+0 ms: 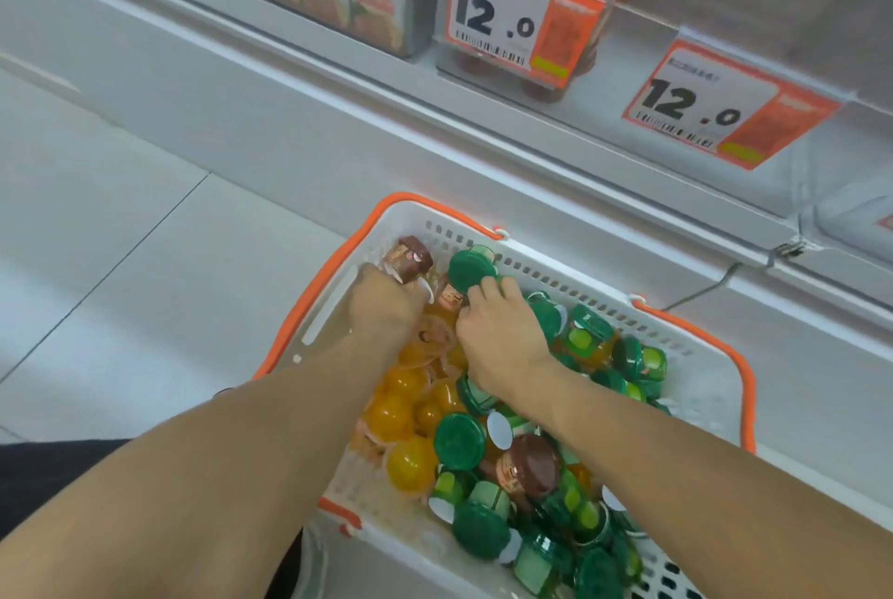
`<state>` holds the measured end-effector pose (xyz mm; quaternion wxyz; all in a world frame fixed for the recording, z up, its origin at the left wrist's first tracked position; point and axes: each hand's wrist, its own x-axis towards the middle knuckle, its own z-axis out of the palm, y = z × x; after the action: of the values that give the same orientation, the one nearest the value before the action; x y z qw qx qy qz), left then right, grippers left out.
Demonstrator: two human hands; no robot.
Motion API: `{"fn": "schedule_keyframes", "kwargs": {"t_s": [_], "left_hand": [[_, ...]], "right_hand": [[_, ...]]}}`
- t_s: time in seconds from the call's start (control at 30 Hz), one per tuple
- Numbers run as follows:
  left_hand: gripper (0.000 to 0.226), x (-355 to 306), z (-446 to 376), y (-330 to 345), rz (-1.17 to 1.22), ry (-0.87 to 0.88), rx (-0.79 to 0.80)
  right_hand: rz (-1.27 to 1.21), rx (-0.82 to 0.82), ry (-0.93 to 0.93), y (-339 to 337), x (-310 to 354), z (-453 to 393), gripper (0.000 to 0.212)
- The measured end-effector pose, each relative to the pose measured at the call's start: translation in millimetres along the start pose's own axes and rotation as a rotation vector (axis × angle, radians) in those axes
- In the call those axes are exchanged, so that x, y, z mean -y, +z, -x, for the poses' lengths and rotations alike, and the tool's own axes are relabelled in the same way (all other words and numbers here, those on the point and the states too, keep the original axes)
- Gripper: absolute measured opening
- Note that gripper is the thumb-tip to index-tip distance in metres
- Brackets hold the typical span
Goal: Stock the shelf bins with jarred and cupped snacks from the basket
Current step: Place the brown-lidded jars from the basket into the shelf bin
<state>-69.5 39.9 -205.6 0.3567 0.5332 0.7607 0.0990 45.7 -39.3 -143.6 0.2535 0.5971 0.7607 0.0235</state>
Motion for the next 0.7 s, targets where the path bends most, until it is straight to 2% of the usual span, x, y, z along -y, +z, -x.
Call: {"fn": "schedule_keyframes", "kwargs": {"t_s": [0.1, 0.2, 0.23, 0.3, 0.37, 0.47, 0.6, 0.7], "left_hand": [[0.075, 1.3, 7.4, -4.4, 0.020, -0.026, -0.001], [0.088, 1.6, 13.8, -15.2, 0.025, -0.058, 0.016], [0.085, 3.1, 15.8, -20.1, 0.047, -0.074, 0.037], [0.065, 5.5, 22.4, -33.0, 0.139, -0.077, 0.112], [0.047, 2.2, 34.9, -50.1, 0.320, -0.110, 0.289], [0.025, -15.9, 66.2, -86.2, 0.594, -0.143, 0.726], [0.039, -53.5, 96.2, -127.9, 0.753, -0.061, 1.048], [0.051, -90.1, 117.5, -158.9, 0.718, 0.066, 1.157]], "right_hand": [[-0.081, -0.081, -0.017, -3.5, -8.4, 5.5, 0.047], [-0.339, -0.149, 0.093, -12.6, -14.4, 15.5, 0.057], [-0.443, -0.160, 0.136, -16.3, -16.9, 19.5, 0.059], [-0.607, -0.181, 0.201, -26.2, -25.5, 29.7, 0.059], [-0.673, -0.219, 0.234, -38.2, -37.9, 42.6, 0.056], [-0.723, -0.347, 0.264, -57.9, -61.3, 63.7, 0.054], [-1.022, -0.565, 0.279, -91.6, -90.7, 93.6, 0.056], [-1.364, -0.720, 0.246, -122.3, -107.0, 118.2, 0.051]]}}
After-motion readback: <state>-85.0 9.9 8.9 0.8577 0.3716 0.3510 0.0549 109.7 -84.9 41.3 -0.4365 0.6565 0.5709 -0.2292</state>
